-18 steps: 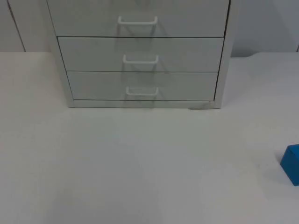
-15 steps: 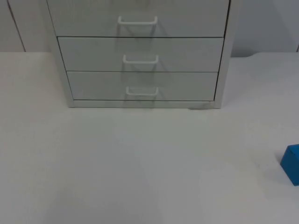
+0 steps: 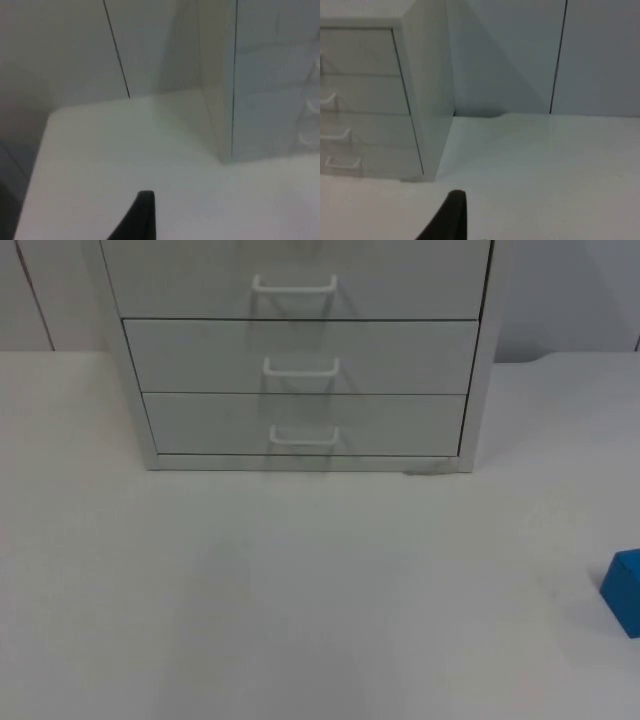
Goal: Open the drawer with the left hand, place the block into the drawer with the right hand, then close the drawer with the left hand.
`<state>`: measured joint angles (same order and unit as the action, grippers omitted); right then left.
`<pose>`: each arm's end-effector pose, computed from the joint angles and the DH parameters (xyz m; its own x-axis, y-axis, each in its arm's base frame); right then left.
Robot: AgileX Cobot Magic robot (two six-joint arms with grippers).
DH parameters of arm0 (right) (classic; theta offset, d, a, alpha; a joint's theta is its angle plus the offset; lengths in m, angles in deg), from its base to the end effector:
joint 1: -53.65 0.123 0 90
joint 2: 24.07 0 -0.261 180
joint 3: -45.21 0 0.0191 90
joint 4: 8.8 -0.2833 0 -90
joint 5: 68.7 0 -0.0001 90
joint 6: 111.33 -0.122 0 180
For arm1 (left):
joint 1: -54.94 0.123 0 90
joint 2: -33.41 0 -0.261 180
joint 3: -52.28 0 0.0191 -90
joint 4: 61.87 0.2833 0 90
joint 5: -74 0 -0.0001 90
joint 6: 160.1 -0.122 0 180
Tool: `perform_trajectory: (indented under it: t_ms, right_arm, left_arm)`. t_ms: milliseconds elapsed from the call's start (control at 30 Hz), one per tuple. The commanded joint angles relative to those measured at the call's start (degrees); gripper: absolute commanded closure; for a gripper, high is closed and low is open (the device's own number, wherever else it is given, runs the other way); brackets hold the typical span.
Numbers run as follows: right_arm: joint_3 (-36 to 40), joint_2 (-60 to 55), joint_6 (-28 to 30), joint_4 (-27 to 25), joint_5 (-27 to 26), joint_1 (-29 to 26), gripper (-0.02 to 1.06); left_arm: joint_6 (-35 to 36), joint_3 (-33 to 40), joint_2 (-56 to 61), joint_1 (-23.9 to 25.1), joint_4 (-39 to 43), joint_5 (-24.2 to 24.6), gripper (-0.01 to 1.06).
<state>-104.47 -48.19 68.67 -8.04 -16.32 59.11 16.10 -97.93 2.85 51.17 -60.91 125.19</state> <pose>0.0976 0.0080 0.3746 -0.2873 -0.0356 -0.9572 -0.0875 0.9961 -0.0108 0.1253 -0.0067 0.3676 -0.3611 0.1007 -0.9271 0.0816 0.9938 0.0762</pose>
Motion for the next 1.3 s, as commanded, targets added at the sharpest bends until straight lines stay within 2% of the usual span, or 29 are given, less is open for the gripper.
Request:
perform_trajectory:
  t_ms: [0,133,233,300,367,467,533,567,700,767,800,833,933,967,1000,1067,1133,1167,1233,1267]
  right_arm:
    - [-2.12,-2.95,0.0,0.59,-2.01,-0.22,0.02]
    - [-5.74,-9.4,0.83,0.59,-3.76,-0.22,0.02]
    - [-8.52,-14.86,0.83,0.59,-5.94,-0.22,0.02]
    - [-9.69,-17.4,0.83,0.59,-7.09,-0.22,0.02]
    - [-9.85,-17.92,0.83,0.59,-7.51,-0.22,0.02]
    - [-10.23,-20.23,0.83,0.59,-9.92,-0.22,0.02]
    - [-10.23,-21.26,1.69,0.59,-10.31,-0.22,0.02]
    - [-10.23,-21.26,1.69,0.59,-10.31,-0.22,0.02]
    - [-10.23,-23.33,2.64,0.69,-10.89,-0.22,0.02]
    - [-10.23,-23.94,3.49,0.69,-11.88,-0.22,0.02]
    - [-10.23,-23.94,3.49,0.69,-11.88,-0.22,0.02]
    - [-10.23,-24.06,3.49,0.69,-12.55,-0.22,0.02]
    - [-10.23,-24.16,3.85,0.69,-13.3,-0.22,0.02]
    - [-10.23,-24.16,3.85,0.69,-13.3,-0.22,0.02]
    - [-10.23,-24.16,3.85,0.69,-13.3,-0.22,0.02]
    - [-10.23,-24.16,3.85,0.69,-13.18,-0.22,0.02]
    - [-10.23,-24.16,4.5,0.8,-13.06,-0.22,0.02]
    - [-10.23,-24.16,4.5,0.8,-13.06,-0.22,0.02]
    - [-10.23,-24.16,4.5,0.8,-13.06,-0.22,0.02]
    - [-10.23,-24.16,4.48,0.96,-13.06,-0.22,0.02]
  left_arm:
    - [0.72,-3.54,-4.29,-0.14,0.46,-3.93,0.05]
    - [-0.08,-7.37,-9.21,-0.14,0.46,-7.5,0.05]
    - [-4.01,-11.34,-15.65,-0.14,0.46,-10.81,0.05]
    - [-11.42,-12.22,-19.21,-0.14,-0.46,-11.59,0.05]
    - [-14.18,-12.2,-20.1,-0.14,-0.96,-11.59,0.05]
    - [-28.61,-12.2,-24.77,-0.25,-3.15,-11.44,0.05]
    - [-35.81,-12.2,-27.29,-0.85,-6.5,-12.4,0.05]
    - [-35.81,-12.2,-27.29,-0.85,-6.5,-12.4,0.05]
    - [-41.71,-12.2,-32.16,-6.24,-14.24,-15.13,0.05]
    - [-46.0,-12.2,-34.9,-10.28,-14.51,-14.6,0.05]
    - [-46.0,-12.2,-34.9,-10.28,-14.51,-14.6,0.05]
    - [-47.37,-12.2,-36.04,-12.65,-13.89,-14.39,0.05]
    - [-46.26,-12.2,-39.89,-19.68,-8.75,-14.45,0.05]
    - [-46.26,-12.2,-39.89,-19.68,-8.75,-14.45,0.05]
    - [-44.49,-12.2,-40.93,-22.25,-5.48,-14.58,0.05]
    - [-38.33,-12.2,-43.46,-27.33,2.44,-14.57,0.05]
    - [-28.49,-12.2,-46.08,-32.74,13.88,-14.57,0.05]
    - [-28.49,-12.2,-46.08,-32.74,13.88,-14.57,0.05]
    - [-18.98,-12.2,-49.38,-38.18,25.76,-14.7,0.05]
    - [-17.53,-12.2,-50.08,-39.09,27.53,-14.68,0.05]
